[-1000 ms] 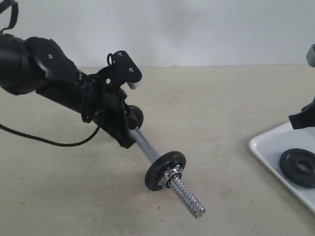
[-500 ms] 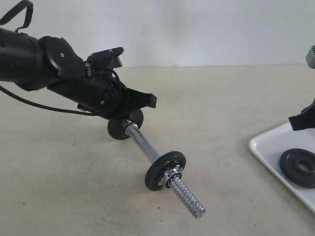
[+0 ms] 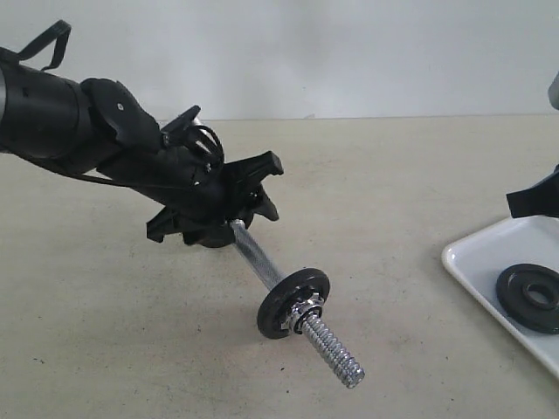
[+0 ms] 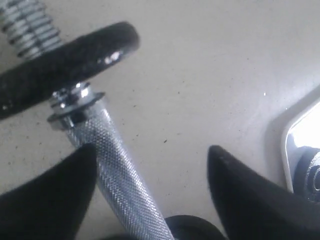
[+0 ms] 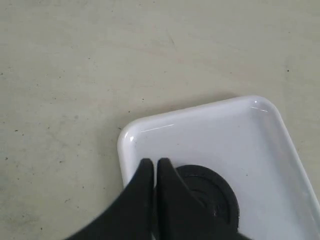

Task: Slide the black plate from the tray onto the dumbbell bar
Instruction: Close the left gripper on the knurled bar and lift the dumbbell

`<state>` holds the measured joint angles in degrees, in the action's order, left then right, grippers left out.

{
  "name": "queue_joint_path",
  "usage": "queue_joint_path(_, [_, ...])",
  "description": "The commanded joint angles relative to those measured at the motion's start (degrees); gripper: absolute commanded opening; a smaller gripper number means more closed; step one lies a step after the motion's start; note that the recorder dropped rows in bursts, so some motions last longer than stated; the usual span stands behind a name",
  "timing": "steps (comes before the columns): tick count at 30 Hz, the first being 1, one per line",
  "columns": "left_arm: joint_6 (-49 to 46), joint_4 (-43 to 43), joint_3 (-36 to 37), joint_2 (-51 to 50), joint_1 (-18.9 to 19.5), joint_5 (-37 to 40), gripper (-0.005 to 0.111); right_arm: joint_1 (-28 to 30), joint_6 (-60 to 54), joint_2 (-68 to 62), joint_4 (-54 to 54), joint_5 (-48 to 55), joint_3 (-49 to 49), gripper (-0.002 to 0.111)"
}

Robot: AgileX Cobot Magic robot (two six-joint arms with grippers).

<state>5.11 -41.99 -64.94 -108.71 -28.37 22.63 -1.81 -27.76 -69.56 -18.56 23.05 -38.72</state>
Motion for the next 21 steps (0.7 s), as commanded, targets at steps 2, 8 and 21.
queue_joint_path(2, [6.57, -0.94, -0.4, -2.41, -0.15, 2.45, 0.079, -0.01, 0.19, 0.18, -0.42, -0.96, 0.19, 0.0])
queue_joint_path(8, [7.13, -2.48, -0.4, -4.61, -0.15, -1.62, 0.079, -0.01, 0.19, 0.18, -1.5, -1.35, 0.19, 0.0])
queue_joint_path(21, [6.9, -9.66, -0.4, -8.39, -0.15, -3.29, 0.078, -0.01, -1.08, 0.18, -1.51, -1.34, 0.19, 0.0])
